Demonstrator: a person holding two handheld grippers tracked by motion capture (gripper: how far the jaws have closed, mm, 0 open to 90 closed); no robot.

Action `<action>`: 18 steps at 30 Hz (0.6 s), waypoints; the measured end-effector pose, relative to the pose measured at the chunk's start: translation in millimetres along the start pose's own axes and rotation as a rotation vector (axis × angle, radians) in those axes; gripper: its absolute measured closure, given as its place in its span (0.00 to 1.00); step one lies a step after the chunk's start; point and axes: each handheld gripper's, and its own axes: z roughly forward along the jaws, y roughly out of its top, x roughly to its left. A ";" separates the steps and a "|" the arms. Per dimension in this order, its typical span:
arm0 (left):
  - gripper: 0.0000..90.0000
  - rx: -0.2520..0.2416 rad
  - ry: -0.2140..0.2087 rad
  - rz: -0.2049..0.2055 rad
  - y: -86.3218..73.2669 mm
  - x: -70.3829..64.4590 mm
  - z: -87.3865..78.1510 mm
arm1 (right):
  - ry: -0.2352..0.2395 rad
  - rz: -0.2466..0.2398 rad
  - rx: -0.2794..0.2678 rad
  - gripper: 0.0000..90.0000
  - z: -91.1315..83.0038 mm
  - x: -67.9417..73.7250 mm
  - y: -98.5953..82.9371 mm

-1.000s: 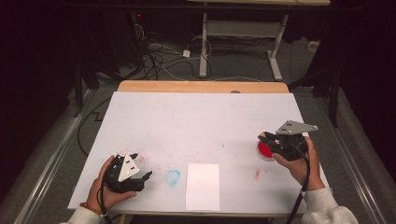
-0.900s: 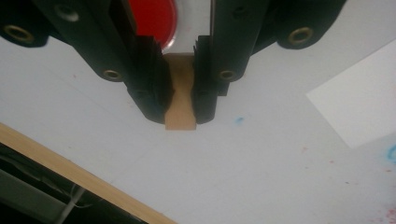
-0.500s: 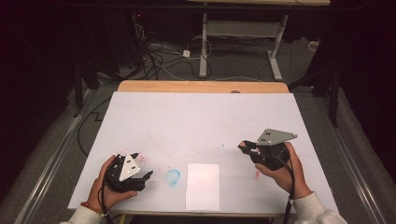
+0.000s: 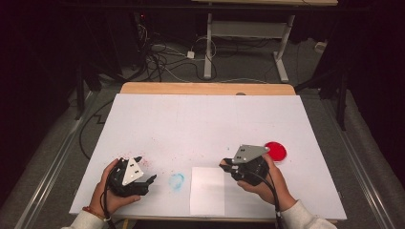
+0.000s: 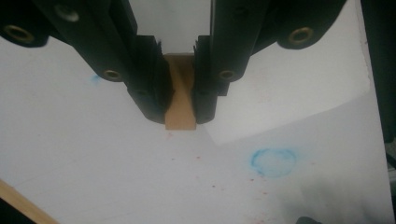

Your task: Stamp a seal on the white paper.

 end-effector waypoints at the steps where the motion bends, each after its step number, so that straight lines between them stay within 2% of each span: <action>1: 0.24 0.000 0.000 0.001 0.0 -0.1 0.0 | 0.006 -0.001 0.009 0.85 3.3 2.2 0.4; 11: 0.24 0.001 0.001 0.001 -0.1 0.0 -0.4 | 0.074 -0.039 0.080 0.85 36.9 20.1 0.8; 18: 0.24 0.000 -0.001 0.000 -0.5 0.2 -0.7 | 0.096 -0.057 0.145 0.85 56.5 27.2 -4.0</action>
